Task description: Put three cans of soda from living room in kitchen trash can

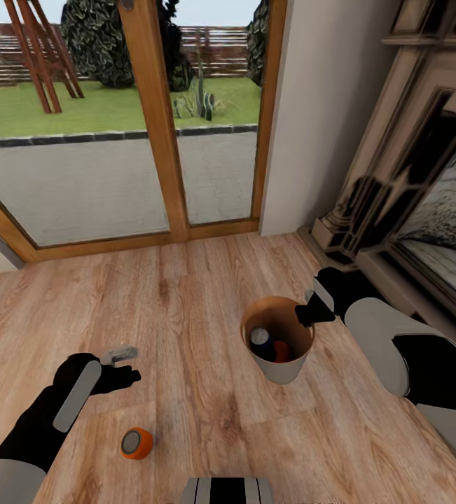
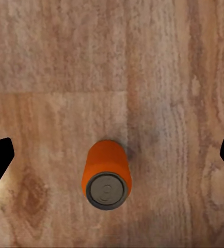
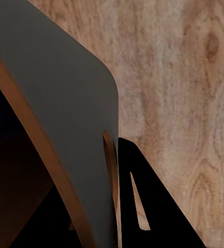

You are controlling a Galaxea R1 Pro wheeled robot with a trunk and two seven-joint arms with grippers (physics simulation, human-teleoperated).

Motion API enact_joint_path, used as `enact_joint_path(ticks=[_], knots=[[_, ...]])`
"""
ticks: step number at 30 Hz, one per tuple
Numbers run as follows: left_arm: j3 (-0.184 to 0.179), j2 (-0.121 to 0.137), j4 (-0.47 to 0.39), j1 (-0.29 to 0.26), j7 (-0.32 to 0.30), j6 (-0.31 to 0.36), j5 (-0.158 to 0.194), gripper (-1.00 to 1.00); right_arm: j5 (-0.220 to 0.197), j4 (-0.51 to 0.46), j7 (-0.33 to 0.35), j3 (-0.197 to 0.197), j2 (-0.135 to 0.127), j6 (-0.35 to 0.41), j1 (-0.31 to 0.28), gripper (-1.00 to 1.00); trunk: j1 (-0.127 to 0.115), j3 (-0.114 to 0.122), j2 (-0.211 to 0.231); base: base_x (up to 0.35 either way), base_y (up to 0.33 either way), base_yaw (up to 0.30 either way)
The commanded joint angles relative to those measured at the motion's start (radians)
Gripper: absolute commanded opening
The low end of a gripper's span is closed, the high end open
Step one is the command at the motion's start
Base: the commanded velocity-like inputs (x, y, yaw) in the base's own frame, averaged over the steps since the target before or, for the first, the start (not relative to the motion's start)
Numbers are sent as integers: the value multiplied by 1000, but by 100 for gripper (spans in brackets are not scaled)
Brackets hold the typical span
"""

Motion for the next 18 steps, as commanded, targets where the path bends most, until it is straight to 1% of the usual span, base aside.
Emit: enact_joint_path(ticks=[1, 8, 18], knots=[[0, -1, 0, 0, 0, 0, 0, 100, -17, 0, 4, -6, 0, 1, 0, -100, 0, 0, 0, -65, -135, 0], [-1, -18, 0, 0, 1, 0, -1, 100, -16, 0, 3, -5, 0, 1, 1, -100, 0, 0, 0, -35, -178, 0], [0, -22, 0, 0, 2, 0, 0, 100, -15, 0, 1, -5, 0, 1, 1, -100, 0, 0, 0, -4, -29, 0]])
